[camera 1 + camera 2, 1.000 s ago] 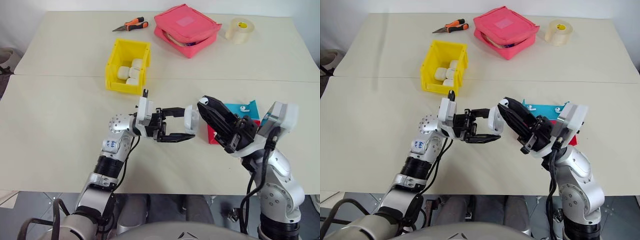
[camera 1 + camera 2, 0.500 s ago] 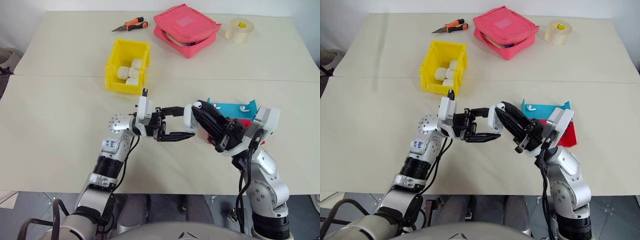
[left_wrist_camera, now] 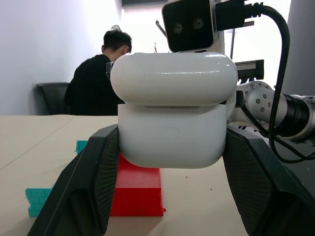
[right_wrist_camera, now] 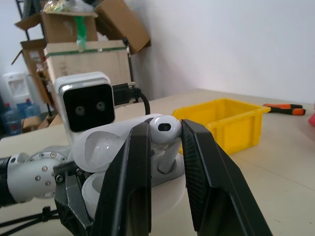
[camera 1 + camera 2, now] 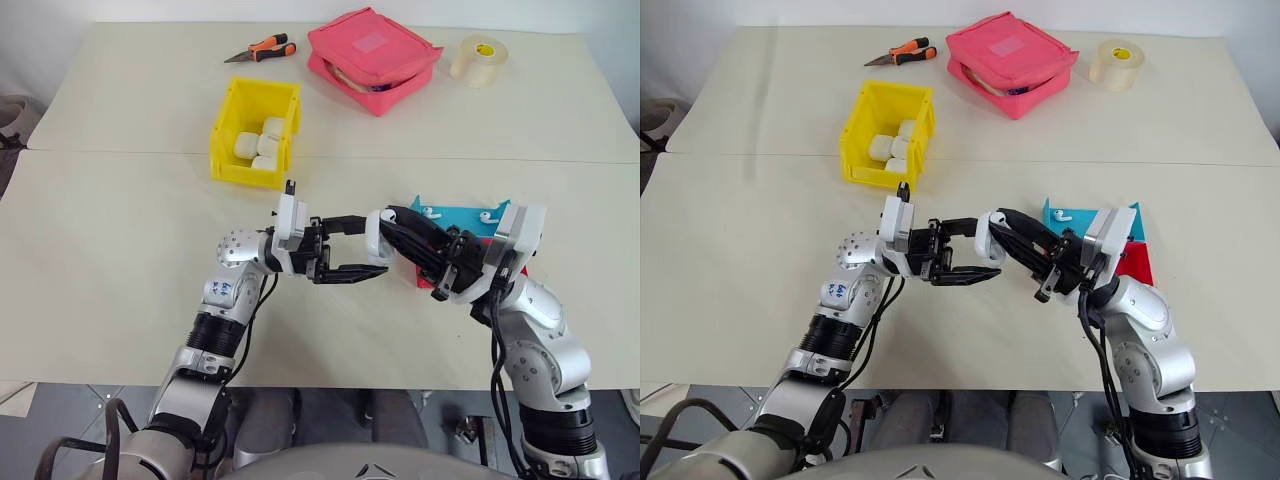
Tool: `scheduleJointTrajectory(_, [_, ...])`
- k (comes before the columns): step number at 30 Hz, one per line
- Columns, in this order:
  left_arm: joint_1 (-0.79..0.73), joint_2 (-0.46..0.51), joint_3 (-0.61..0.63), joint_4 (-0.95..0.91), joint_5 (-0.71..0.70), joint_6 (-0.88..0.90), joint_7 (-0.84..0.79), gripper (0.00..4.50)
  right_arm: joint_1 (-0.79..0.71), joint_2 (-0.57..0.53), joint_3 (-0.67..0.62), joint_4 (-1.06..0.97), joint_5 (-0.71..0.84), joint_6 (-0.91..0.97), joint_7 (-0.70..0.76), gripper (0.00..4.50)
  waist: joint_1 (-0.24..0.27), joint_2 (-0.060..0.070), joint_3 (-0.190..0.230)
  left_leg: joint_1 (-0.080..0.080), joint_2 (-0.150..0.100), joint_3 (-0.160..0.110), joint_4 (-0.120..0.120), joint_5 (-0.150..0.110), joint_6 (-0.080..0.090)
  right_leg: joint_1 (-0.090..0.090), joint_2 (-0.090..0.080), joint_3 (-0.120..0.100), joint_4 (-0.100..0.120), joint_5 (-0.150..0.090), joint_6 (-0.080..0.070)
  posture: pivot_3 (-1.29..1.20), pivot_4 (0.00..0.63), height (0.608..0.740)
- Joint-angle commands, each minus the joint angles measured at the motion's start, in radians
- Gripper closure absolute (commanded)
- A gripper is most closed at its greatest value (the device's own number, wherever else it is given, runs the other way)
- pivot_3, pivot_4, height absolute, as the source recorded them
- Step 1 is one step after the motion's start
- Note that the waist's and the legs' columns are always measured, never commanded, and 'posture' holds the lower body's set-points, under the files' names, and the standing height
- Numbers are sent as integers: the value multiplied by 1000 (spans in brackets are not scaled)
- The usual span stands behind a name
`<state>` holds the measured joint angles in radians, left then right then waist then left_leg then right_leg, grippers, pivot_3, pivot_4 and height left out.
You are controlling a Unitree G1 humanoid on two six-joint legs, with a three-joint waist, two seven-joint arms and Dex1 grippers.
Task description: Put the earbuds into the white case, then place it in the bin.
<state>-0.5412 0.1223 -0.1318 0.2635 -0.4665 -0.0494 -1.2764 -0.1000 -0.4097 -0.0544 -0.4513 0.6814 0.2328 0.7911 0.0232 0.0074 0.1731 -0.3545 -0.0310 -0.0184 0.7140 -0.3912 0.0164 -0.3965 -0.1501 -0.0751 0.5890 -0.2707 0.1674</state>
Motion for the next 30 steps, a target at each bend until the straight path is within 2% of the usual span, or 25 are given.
scheduleJointTrajectory(1, [-26, -32, 12, -32, -25, -44, -3, 1729, 1, -40, -20, 14, 63, 88, 9, 3990, 1, 0, 0, 0, 0, 0, 0, 0, 0, 0, 0, 0, 0, 0, 0, 0, 150, 740])
scheduleJointTrajectory(2, [-26, -34, 12, -30, -24, -47, -3, 1729, 0, -52, -23, 7, 89, 111, 18, 3990, 1, 0, 0, 0, 0, 0, 0, 0, 0, 0, 0, 0, 0, 0, 0, 0, 150, 740])
scheduleJointTrajectory(4, [-26, -38, 12, -25, -22, -54, -1, 1729, -7, -64, -29, 3, 99, 117, 26, 3238, 1, 0, 0, 0, 0, 0, 0, 0, 0, 0, 0, 0, 0, 0, 0, 0, 150, 740])
scheduleJointTrajectory(14, [-25, -52, 18, -13, -16, -77, 5, 1729, -46, -89, -56, -13, 132, 145, 46, 51, 2, 0, 0, 0, 0, 0, 0, 0, 0, 0, 0, 0, 0, 0, 0, 0, 150, 740])
scheduleJointTrajectory(21, [-8, -40, 24, -16, -10, -88, 8, 1729, -4, -160, -163, -43, 160, 144, 64, 51, 4, 0, 0, 0, 0, 0, 0, 0, 0, 0, 0, 0, -1, 0, 0, 0, 150, 740])
scheduleJointTrajectory(26, [11, -17, 30, -21, -7, -97, 10, 1729, 101, -270, -291, -72, 171, 145, 123, 51, 3, 0, 0, -1, 0, 0, 0, -1, 1, 0, -1, 0, -2, 0, 0, 0, 150, 740])
scheduleJointTrajectory(30, [27, -3, 34, -29, -6, -101, 10, 1729, 220, -359, -404, -38, 122, 114, 218, 51, 5, 0, 0, -1, 0, 0, 0, -1, 1, 0, -1, 0, -2, 0, 0, 0, 150, 740])
